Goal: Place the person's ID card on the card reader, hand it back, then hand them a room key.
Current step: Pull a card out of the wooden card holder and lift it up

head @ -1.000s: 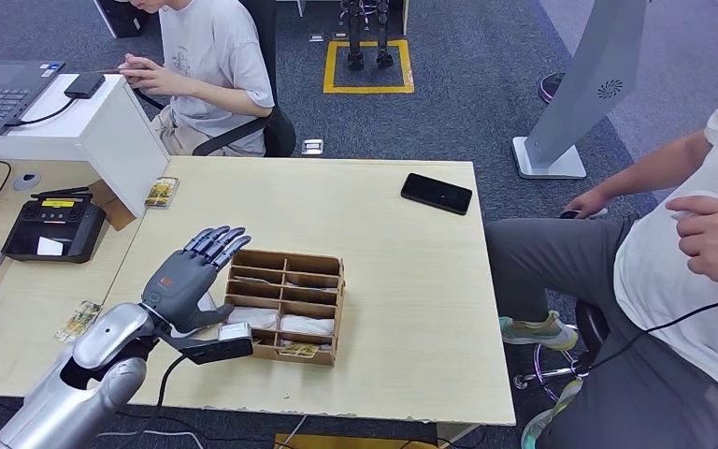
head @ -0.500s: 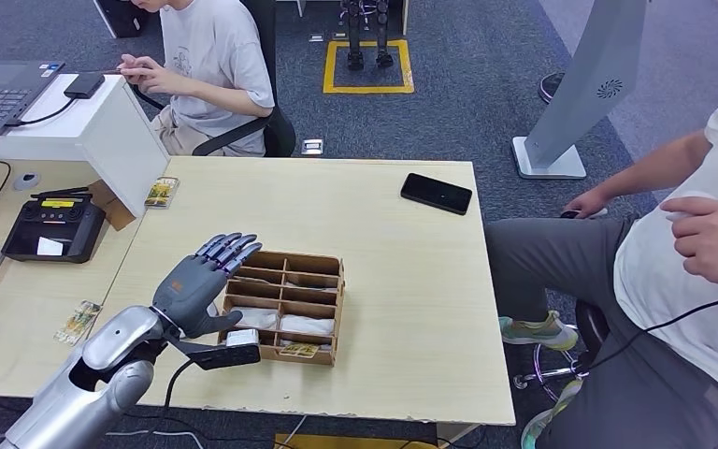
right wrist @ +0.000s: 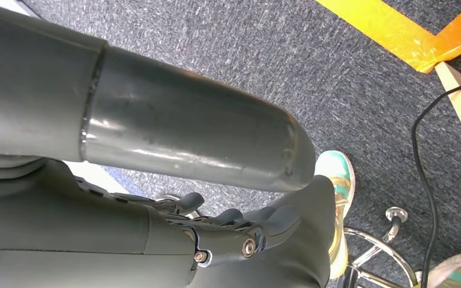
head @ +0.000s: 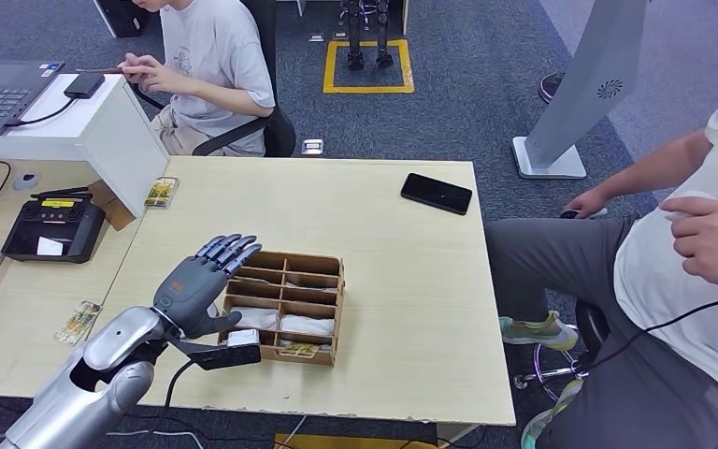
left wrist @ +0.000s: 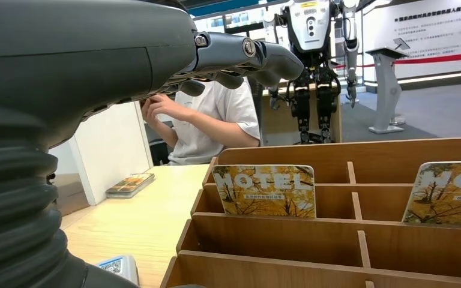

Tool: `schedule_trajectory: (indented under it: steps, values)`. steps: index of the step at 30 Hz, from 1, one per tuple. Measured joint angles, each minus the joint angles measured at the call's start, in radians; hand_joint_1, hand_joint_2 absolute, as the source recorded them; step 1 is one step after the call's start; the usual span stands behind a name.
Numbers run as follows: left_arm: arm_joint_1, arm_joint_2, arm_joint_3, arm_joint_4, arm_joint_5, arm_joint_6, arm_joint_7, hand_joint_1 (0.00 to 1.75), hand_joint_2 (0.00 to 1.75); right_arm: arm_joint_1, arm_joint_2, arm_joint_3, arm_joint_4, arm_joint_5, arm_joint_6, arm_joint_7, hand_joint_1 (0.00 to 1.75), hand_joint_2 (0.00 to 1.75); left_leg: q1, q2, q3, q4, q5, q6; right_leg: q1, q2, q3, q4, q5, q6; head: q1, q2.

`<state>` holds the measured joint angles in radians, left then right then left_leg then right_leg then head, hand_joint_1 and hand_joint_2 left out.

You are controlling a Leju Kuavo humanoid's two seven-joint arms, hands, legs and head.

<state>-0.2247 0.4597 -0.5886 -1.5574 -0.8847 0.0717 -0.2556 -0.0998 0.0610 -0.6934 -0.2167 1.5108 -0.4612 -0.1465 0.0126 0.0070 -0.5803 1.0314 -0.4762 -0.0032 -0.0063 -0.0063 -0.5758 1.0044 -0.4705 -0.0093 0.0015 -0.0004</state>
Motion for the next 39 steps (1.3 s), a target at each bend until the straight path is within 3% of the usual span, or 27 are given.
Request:
schedule_trajectory:
  steps: [39]
  values:
    - [-0.001,-0.003,-0.001,0.008,-0.002,0.012,0.015,0.00,1.75,-0.004,0.000,0.001,0.000,0.011,0.002,0.000,0.00,0.00,0.000,0.000,0.000,0.000,0.000,0.000,0.000,0.000,0.000,0.000,0.000,0.000,0.000,0.000]
